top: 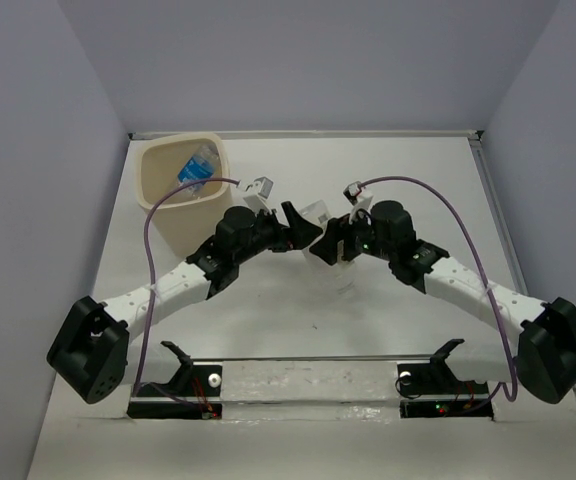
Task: Put the plastic bottles in the bin
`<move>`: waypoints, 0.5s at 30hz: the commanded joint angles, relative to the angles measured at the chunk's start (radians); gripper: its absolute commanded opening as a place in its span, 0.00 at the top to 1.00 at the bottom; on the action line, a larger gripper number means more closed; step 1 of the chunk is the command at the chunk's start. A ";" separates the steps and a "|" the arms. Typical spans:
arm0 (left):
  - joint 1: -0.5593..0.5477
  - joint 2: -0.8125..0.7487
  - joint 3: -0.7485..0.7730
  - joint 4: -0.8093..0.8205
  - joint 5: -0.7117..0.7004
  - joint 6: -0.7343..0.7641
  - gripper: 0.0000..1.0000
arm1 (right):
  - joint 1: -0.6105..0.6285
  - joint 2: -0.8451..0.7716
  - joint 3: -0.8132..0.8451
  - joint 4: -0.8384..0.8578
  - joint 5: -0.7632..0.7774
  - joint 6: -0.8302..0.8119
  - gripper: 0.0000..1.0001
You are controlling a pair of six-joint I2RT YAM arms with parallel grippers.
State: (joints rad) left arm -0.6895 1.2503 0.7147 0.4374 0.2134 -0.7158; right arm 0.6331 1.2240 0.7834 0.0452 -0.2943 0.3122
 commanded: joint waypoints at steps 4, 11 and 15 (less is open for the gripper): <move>-0.041 -0.008 -0.018 0.145 -0.163 -0.062 0.01 | 0.149 0.049 0.057 0.035 0.067 -0.048 0.65; -0.059 0.014 -0.035 0.238 -0.192 -0.076 0.06 | 0.235 0.103 0.091 0.035 0.124 -0.055 0.65; -0.059 -0.029 -0.049 0.233 -0.203 -0.059 0.36 | 0.235 0.063 0.077 0.041 0.204 -0.035 0.65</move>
State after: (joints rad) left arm -0.7204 1.2751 0.6605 0.4995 0.0158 -0.7685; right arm 0.8192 1.3193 0.8227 0.0437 -0.1181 0.2836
